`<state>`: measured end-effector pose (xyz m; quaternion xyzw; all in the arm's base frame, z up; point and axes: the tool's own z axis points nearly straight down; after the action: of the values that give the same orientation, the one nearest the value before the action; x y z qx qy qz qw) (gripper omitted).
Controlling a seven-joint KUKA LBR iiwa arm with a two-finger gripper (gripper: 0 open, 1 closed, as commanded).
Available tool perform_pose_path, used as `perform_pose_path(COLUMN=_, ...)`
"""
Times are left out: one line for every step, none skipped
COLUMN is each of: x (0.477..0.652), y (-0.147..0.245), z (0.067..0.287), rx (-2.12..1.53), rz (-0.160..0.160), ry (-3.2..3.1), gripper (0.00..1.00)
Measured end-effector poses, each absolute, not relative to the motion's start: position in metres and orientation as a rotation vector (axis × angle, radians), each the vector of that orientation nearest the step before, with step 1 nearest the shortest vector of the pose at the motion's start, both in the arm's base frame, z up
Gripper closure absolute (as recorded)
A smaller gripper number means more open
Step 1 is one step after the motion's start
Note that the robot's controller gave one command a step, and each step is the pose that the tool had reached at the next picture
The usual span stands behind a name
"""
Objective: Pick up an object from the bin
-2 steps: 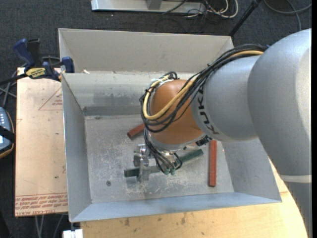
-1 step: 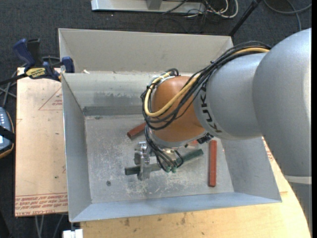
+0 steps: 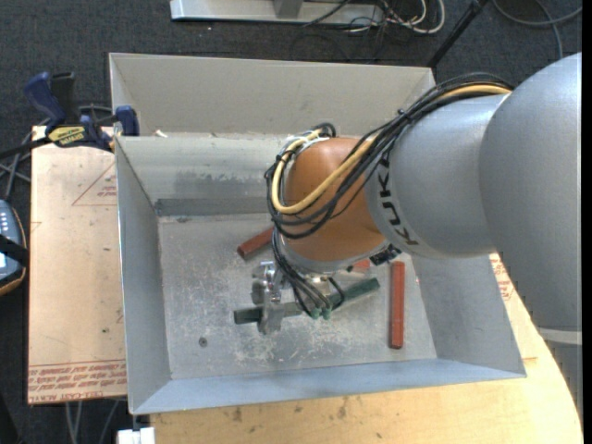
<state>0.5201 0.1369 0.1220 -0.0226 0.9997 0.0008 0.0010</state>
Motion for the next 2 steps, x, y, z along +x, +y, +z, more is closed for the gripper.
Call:
perform_pose_path(x=0.5202, y=0.1369, z=0.1285, rx=-0.071, rz=0.003, ry=3.138, gripper=1.00)
perform_pose_path(x=0.5195, y=0.1367, z=0.1361, rx=-0.070, rz=0.001, ry=3.142, gripper=1.00)
